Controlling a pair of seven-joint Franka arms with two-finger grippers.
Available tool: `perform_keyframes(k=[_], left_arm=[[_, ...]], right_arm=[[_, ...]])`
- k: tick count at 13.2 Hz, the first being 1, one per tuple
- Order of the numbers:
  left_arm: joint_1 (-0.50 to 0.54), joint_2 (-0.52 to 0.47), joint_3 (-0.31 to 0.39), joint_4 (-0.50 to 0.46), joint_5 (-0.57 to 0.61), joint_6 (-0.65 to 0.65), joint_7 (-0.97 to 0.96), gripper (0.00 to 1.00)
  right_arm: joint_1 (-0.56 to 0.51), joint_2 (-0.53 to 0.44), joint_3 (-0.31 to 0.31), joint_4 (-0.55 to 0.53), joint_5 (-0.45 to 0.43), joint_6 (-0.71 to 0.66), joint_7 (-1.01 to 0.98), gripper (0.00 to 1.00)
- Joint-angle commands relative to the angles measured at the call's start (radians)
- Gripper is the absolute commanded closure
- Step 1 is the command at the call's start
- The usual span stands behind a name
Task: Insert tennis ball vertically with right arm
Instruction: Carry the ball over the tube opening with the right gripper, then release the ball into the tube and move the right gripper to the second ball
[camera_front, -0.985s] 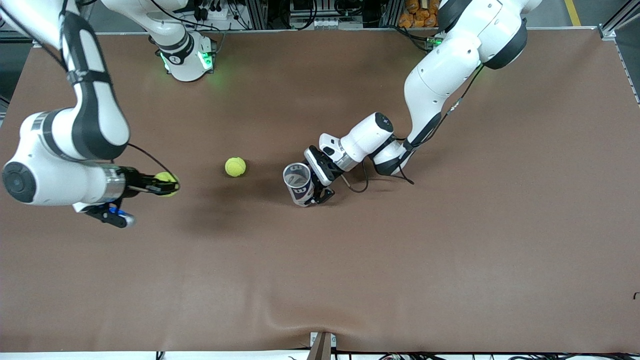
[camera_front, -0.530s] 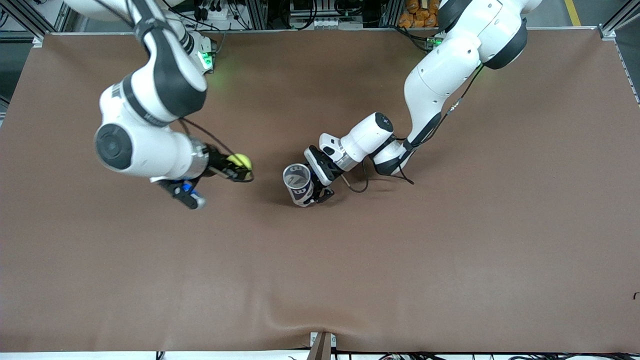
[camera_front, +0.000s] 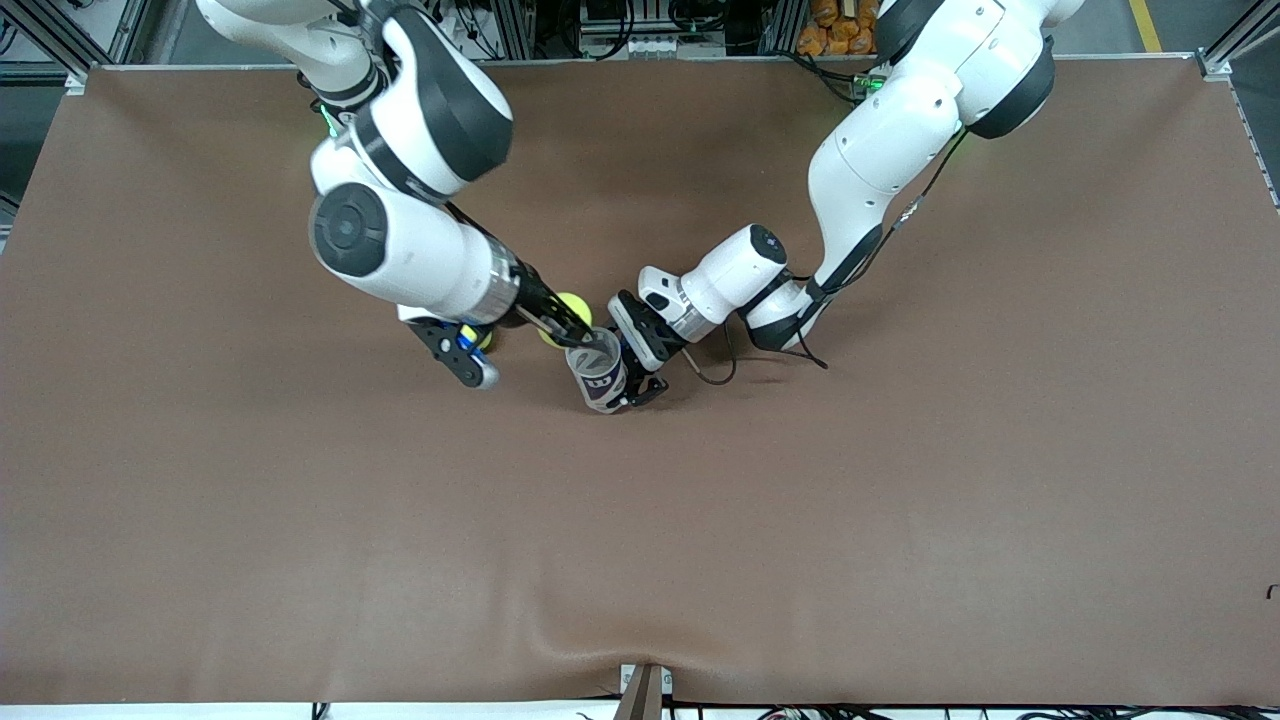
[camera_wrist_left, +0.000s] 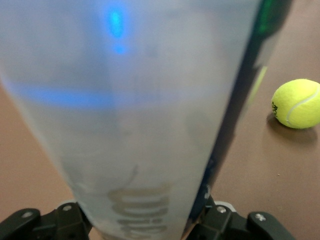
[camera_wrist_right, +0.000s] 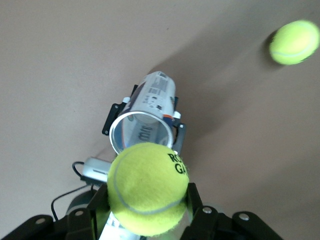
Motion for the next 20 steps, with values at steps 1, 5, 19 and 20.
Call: perform_keyframes(k=[1,5,19,20], left_arm=[[0.012,-0.014,-0.010,-0.016,0.008,0.008,0.002,0.22],[0.012,-0.016,-0.010,-0.016,0.008,0.008,0.002,0.22],[0.012,-0.014,-0.010,-0.015,0.008,0.008,0.002,0.22],[0.012,-0.014,-0.010,-0.015,0.008,0.008,0.002,0.22]], right_arm=[[0.037,0.044,-0.017,0.034,-0.004,0.034,0.031,1.00],[0.034,0.072,-0.017,0.033,-0.001,0.046,0.031,0.40],[-0.178,0.031,-0.025,0.113,-0.156,-0.332,-0.228,0.00],[-0.197,0.028,-0.025,0.059,-0.164,-0.331,-0.234,0.00]])
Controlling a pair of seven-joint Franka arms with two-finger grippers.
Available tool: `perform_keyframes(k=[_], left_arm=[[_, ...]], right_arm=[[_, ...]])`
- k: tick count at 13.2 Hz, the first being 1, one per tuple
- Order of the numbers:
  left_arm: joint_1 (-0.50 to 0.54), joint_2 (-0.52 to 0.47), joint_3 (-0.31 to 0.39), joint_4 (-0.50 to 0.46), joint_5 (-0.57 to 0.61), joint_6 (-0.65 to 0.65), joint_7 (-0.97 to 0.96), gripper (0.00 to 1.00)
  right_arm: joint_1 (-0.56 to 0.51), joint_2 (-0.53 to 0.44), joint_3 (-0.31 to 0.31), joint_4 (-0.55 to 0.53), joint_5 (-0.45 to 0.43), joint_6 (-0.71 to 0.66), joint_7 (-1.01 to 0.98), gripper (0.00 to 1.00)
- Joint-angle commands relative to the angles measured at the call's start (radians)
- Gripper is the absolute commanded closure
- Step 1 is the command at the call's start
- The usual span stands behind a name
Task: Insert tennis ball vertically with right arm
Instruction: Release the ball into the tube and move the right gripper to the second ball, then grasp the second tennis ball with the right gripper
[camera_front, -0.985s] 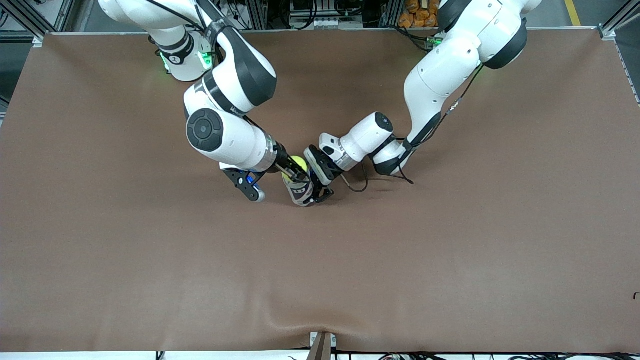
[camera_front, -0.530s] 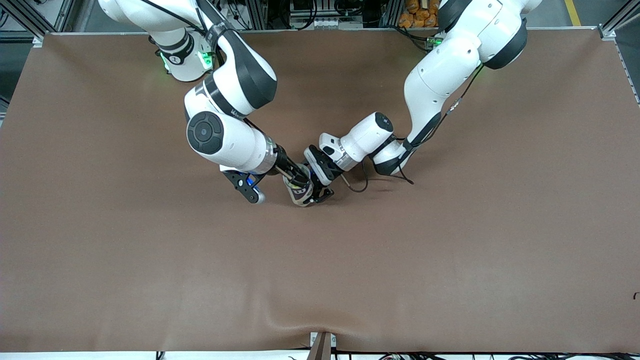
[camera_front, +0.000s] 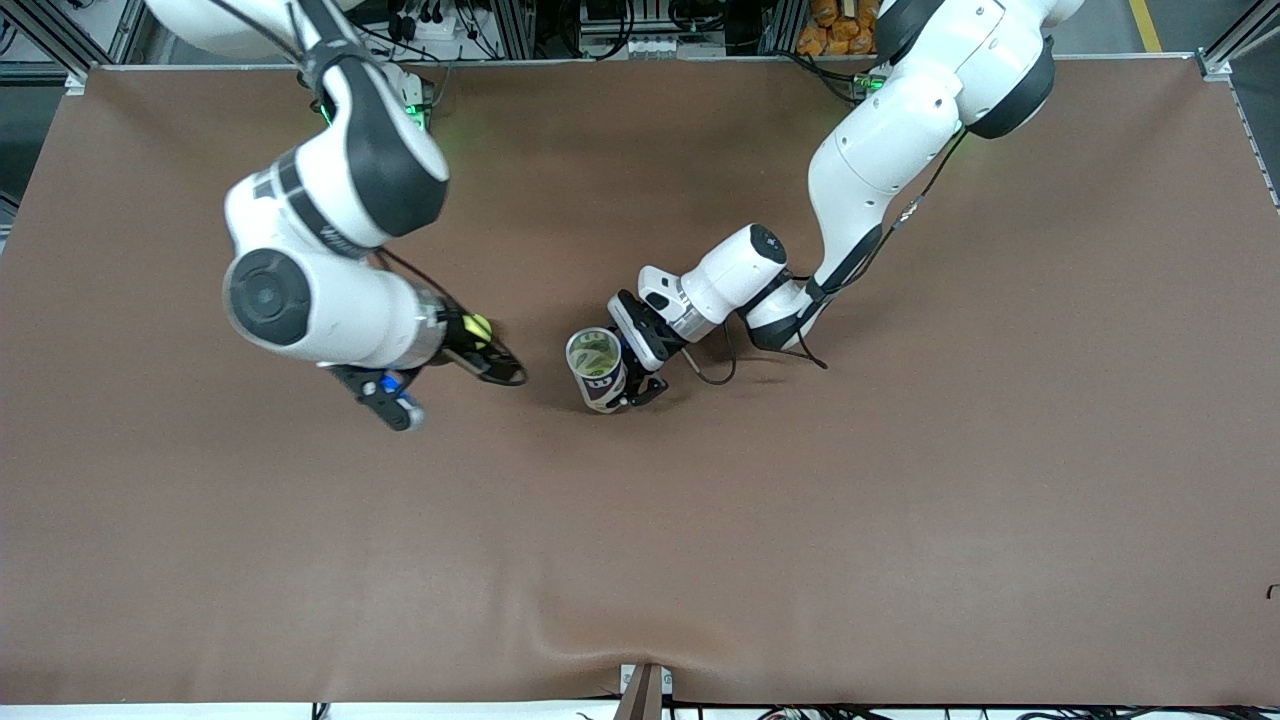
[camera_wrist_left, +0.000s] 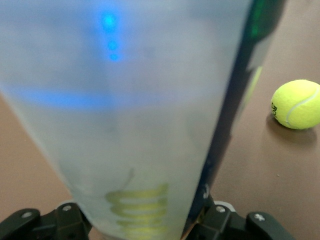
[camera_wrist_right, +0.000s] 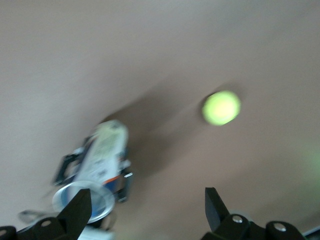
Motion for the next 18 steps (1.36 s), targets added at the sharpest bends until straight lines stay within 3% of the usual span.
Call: perform_keyframes(k=[1,2,7,12,18], left_arm=[[0.011,-0.014,-0.009,-0.015,0.008,0.007,0.001,0.22],[0.011,-0.014,-0.009,-0.015,0.008,0.007,0.001,0.22],[0.011,-0.014,-0.009,-0.015,0.008,0.007,0.001,0.22],[0.010,-0.014,-0.009,-0.015,0.008,0.007,0.001,0.22],[0.008,-0.014,-0.009,-0.015,0.008,0.007,0.001,0.22]], right_arm=[[-0.052,-0.019,0.014,-0.124,-0.066,-0.006,-0.065,0.00],[-0.053,-0.017,0.015,-0.177,-0.109,0.011,-0.101,0.00],[-0.043,-0.072,0.020,-0.473,-0.121,0.299,-0.178,0.00],[0.008,-0.079,0.018,-0.629,-0.125,0.454,-0.179,0.00],[0.038,-0.079,0.018,-0.737,-0.127,0.557,-0.178,0.00]])
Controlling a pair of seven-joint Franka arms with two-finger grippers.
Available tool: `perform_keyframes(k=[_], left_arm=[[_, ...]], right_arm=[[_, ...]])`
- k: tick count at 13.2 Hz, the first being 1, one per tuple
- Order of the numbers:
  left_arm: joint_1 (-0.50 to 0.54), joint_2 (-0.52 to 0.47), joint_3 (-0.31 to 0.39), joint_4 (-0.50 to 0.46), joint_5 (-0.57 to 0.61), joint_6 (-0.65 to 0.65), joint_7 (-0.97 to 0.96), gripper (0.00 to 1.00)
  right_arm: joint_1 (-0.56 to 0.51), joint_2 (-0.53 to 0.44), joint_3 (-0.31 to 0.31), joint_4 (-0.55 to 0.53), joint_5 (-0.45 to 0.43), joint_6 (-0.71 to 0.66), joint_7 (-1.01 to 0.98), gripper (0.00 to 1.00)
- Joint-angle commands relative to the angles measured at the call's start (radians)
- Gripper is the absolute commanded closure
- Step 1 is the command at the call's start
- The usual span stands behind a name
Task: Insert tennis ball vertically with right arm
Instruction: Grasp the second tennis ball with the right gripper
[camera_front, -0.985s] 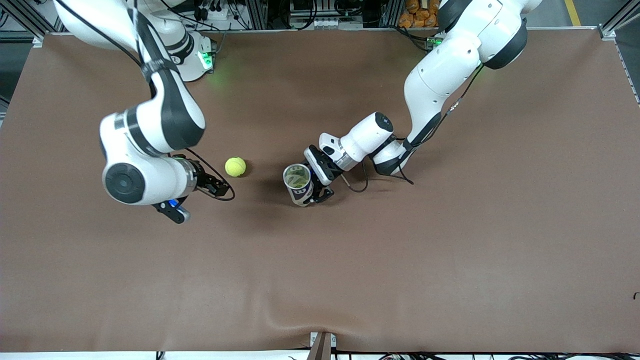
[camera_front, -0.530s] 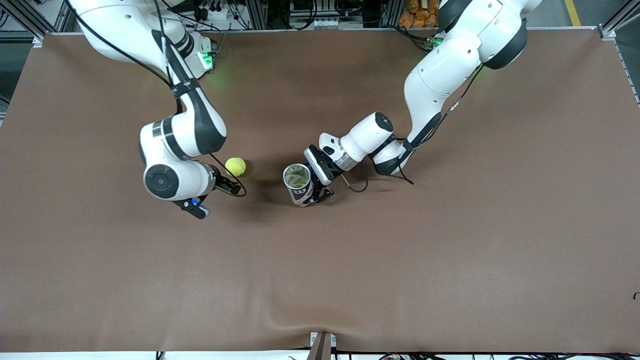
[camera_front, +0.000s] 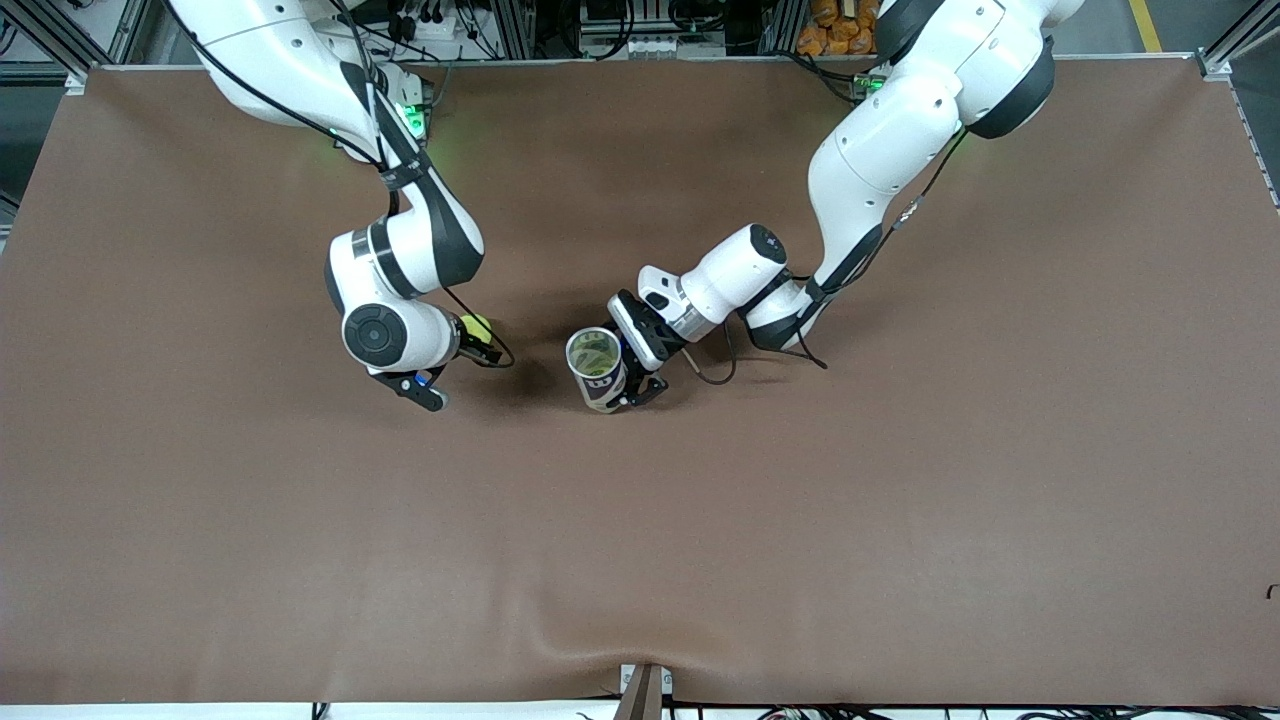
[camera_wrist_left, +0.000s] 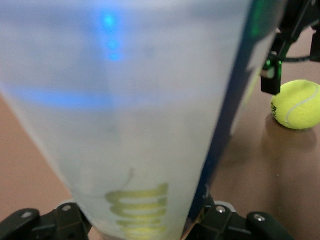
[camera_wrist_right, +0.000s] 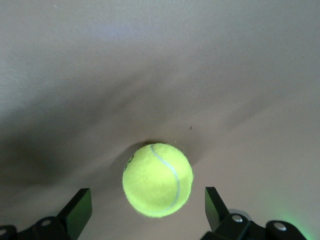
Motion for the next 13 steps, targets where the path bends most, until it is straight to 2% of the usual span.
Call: perform_keyframes(k=[1,3,5,7,10,11,13], left_arm=[[0.008,-0.014,-0.009,-0.015,0.008,0.007,0.001,0.22],[0.008,-0.013,-0.009,-0.015,0.008,0.007,0.001,0.22],[0.008,-0.013,-0.009,-0.012,0.008,0.007,0.001,0.22],[0.005,-0.013,-0.009,-0.007,0.008,0.007,0.001,0.22],[0.005,-0.014,-0.009,-0.008,0.008,0.007,0.001,0.22],[0.005,-0.014,-0.009,-0.008,0.008,0.007,0.001,0.22],[0.005,-0.014,-0.009,-0.008,0.008,0.007,0.001,0.22]], right_arm=[[0.010,-0.048,0.000,-0.089,-0.016,0.048,-0.004,0.00],[0.021,-0.050,0.000,-0.106,-0.016,0.058,-0.006,0.00],[0.021,-0.047,0.000,-0.106,-0.016,0.084,-0.006,0.21],[0.021,-0.038,0.000,-0.108,-0.016,0.103,-0.006,0.22],[0.019,-0.050,0.000,-0.097,-0.016,0.089,-0.007,0.86],[0.011,-0.057,0.000,-0.076,-0.016,0.074,-0.007,0.99],[-0.001,-0.071,-0.002,0.043,-0.007,-0.077,0.004,1.00]])
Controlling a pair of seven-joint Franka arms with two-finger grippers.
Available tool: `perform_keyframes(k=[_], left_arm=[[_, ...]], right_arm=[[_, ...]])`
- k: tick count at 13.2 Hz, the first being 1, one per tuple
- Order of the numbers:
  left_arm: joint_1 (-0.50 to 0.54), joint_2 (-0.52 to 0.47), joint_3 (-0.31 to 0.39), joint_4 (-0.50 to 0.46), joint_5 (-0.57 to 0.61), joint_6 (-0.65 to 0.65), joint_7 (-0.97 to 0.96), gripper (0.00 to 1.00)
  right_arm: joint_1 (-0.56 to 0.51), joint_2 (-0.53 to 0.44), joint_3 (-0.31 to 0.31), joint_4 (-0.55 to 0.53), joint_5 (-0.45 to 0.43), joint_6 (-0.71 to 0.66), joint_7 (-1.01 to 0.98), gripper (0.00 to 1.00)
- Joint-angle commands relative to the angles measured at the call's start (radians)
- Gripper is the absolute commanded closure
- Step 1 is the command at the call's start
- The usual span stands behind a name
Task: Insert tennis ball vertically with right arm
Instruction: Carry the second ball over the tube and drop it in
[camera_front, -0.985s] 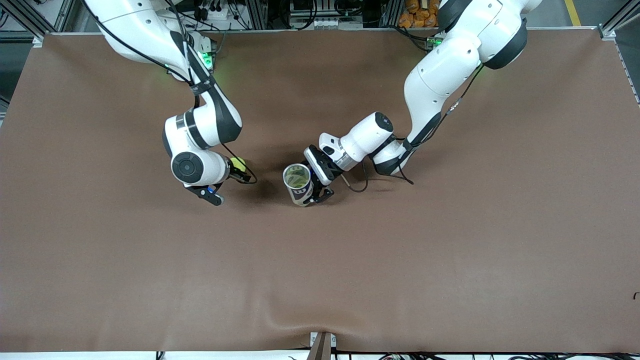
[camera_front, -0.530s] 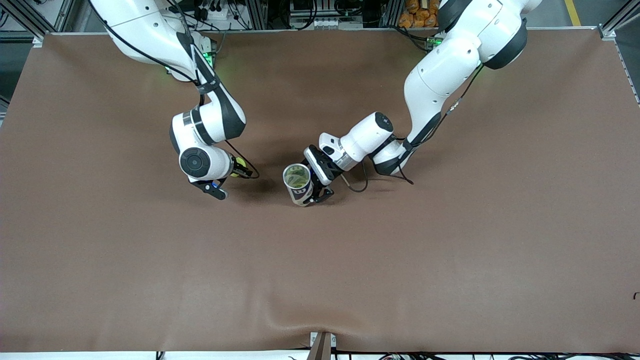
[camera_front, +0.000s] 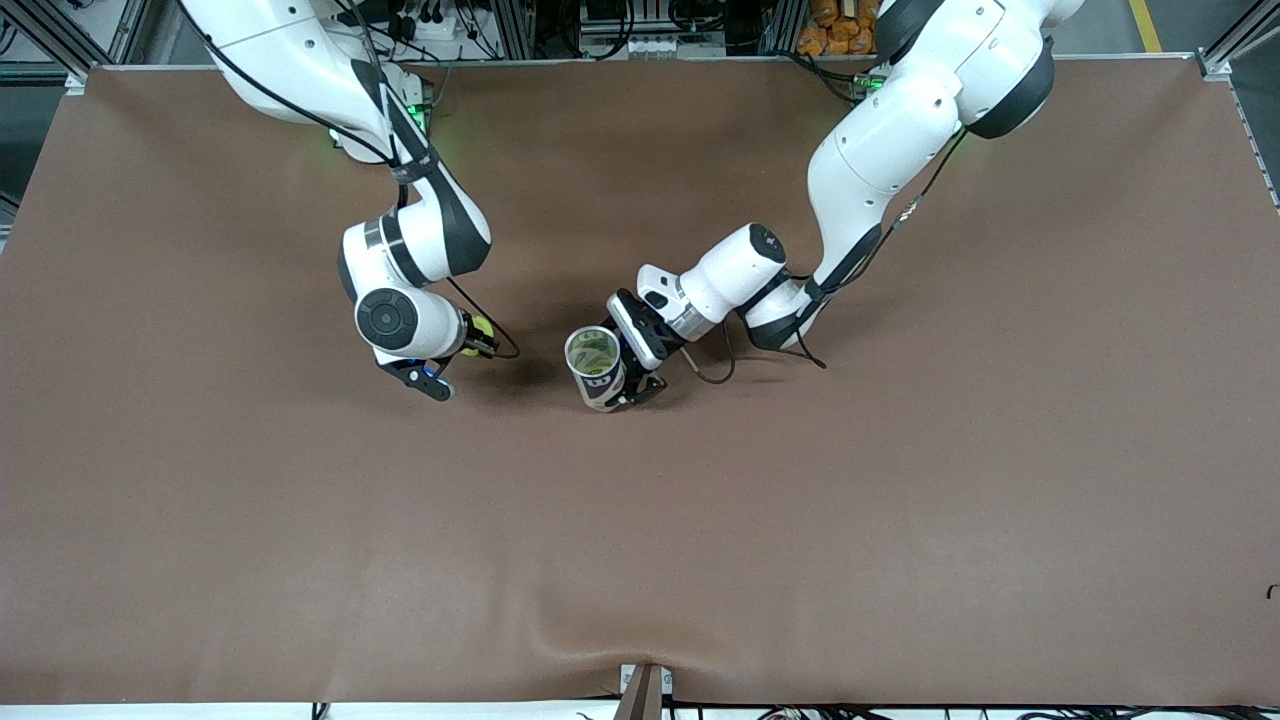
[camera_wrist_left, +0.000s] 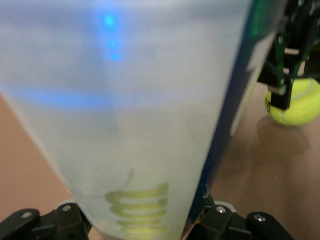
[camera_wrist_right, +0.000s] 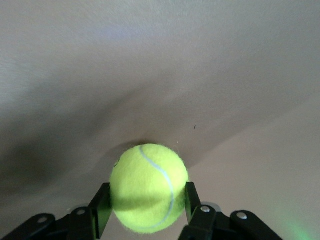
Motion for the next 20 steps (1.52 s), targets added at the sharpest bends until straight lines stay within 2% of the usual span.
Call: perform_keyframes(k=[1,2,4,8,10,14,16,20], left_arm=[[0.005,-0.014,-0.005,-0.008,0.008,0.007,0.001,0.22],[0.005,-0.014,-0.005,-0.008,0.008,0.007,0.001,0.22],[0.006,-0.014,-0.005,-0.008,0.008,0.007,0.001,0.22],[0.007,-0.014,-0.005,-0.008,0.008,0.007,0.001,0.22],[0.008,-0.014,-0.005,-0.008,0.008,0.007,0.001,0.22],[0.008,-0.014,-0.005,-0.008,0.008,0.007,0.001,0.22],[0.008,-0.014,-0.005,-0.010,0.008,0.007,0.001,0.22],[0.008,-0.016,-0.005,-0.008,0.008,0.007,0.001,0.22]], right_arm=[[-0.023,-0.042,0.002,0.178,0.002,-0.241,0.008,1.00],[-0.022,-0.041,0.002,0.260,0.012,-0.337,0.011,1.00],[-0.023,-0.042,0.002,0.382,0.090,-0.434,0.016,1.00],[-0.009,-0.022,0.005,0.562,0.229,-0.445,0.241,1.00],[0.020,-0.007,0.005,0.576,0.232,-0.424,0.283,1.00],[0.067,0.042,0.007,0.604,0.232,-0.283,0.459,1.00],[0.083,0.071,0.007,0.647,0.233,-0.282,0.497,1.00],[0.110,0.093,0.007,0.658,0.232,-0.273,0.521,0.99]])
